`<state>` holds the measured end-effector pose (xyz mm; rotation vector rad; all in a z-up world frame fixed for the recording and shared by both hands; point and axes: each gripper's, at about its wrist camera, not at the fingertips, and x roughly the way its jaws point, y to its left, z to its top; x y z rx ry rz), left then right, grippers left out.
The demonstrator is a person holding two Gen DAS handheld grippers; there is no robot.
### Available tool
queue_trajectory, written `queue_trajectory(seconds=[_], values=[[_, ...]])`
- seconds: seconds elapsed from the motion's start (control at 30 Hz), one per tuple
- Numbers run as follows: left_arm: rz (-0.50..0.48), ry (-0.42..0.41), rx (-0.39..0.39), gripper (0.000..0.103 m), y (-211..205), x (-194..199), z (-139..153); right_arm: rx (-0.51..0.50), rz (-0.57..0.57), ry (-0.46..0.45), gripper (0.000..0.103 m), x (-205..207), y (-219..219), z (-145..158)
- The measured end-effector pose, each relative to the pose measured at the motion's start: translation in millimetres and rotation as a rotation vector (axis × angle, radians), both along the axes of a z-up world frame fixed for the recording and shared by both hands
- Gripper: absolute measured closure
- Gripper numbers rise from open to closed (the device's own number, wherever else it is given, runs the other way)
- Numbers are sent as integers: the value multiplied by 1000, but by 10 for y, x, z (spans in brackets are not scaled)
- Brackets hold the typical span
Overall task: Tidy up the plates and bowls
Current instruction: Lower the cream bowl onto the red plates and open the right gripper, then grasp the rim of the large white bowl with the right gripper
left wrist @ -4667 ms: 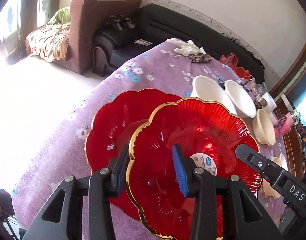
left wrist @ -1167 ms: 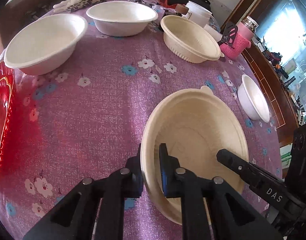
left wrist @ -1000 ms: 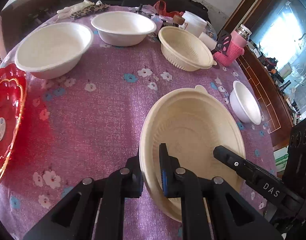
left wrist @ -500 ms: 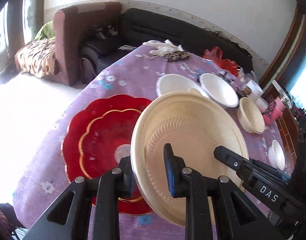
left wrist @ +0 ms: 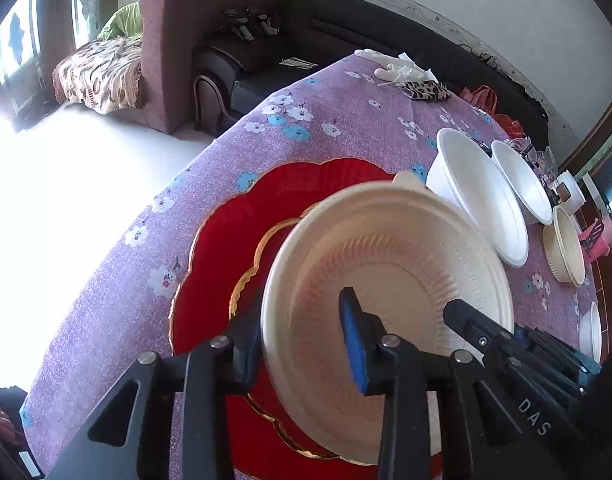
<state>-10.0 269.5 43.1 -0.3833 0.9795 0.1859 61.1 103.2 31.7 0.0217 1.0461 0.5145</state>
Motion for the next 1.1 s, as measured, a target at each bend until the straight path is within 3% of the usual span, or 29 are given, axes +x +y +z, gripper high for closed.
queue_trajectory(seconds=[0.1,0.23,0.37,0.57,0.7,0.9,1.1], values=[[-13,-26,-18,46,12,-33,84,-8,-1,-25,84,24,51,-11],[1,-71,-1,38,28,-115,241,21,-11,-46,74,-3,10,36],[19,-115,2,37,53,-233,382,41,-23,-83,63,-81,-47,133],[32,-192,6,36,-29,-557,599,98,-57,-118,63,-292,-310,313],[11,-247,-15,24,-233,-804,712,108,-117,-146,55,-415,-730,354],[-57,-261,-100,24,-584,-965,673,118,-255,-87,55,-259,-1426,225],[-101,-252,-87,24,-741,-988,649,215,-292,2,55,233,-1486,209]])
